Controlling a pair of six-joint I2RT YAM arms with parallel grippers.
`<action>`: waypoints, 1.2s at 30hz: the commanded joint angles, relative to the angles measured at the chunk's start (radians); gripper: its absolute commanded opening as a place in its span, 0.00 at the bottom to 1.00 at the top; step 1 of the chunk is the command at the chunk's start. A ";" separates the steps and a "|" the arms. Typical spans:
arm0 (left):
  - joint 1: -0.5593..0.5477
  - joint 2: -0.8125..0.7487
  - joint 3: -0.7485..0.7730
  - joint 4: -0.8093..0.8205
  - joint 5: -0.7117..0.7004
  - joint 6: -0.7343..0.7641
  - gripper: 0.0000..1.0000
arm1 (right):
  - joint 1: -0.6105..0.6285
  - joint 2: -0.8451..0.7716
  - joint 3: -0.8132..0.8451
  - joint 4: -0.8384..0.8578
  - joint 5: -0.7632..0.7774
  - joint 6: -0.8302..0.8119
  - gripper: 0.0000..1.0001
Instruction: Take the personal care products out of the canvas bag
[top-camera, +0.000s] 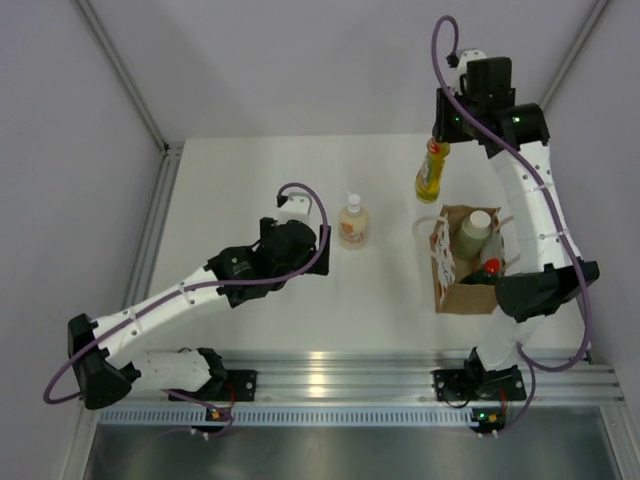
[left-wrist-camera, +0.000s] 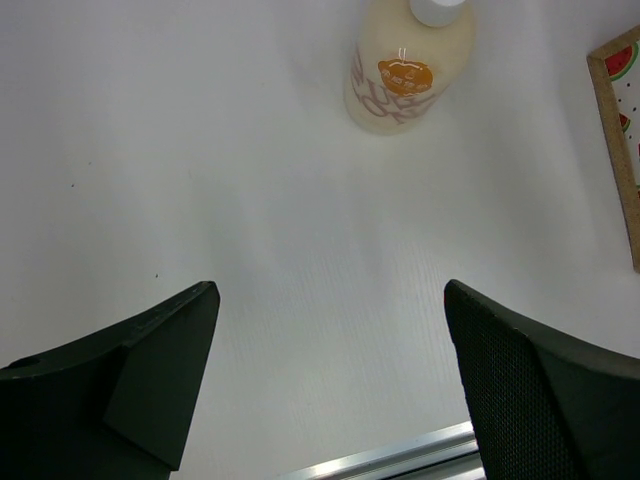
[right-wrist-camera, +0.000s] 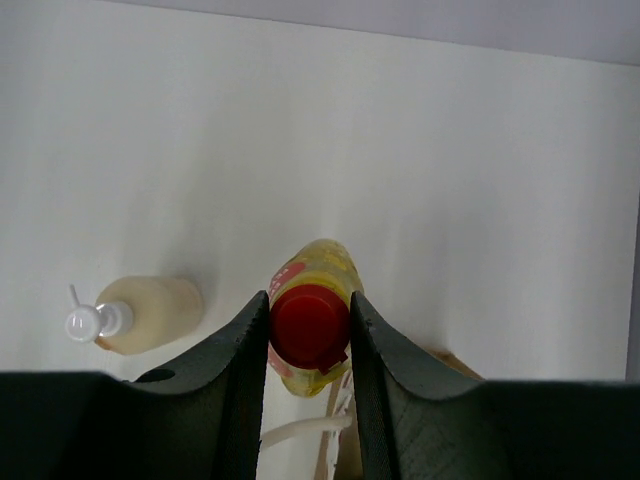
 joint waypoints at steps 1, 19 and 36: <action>0.000 -0.022 -0.008 0.013 -0.018 -0.017 0.98 | 0.084 0.024 0.072 0.227 0.036 -0.045 0.00; -0.002 -0.077 -0.054 0.013 -0.019 -0.036 0.98 | 0.239 0.062 -0.365 0.690 0.124 0.001 0.00; -0.003 -0.097 -0.063 0.010 0.004 -0.031 0.98 | 0.279 0.088 -0.448 0.712 0.133 0.050 0.12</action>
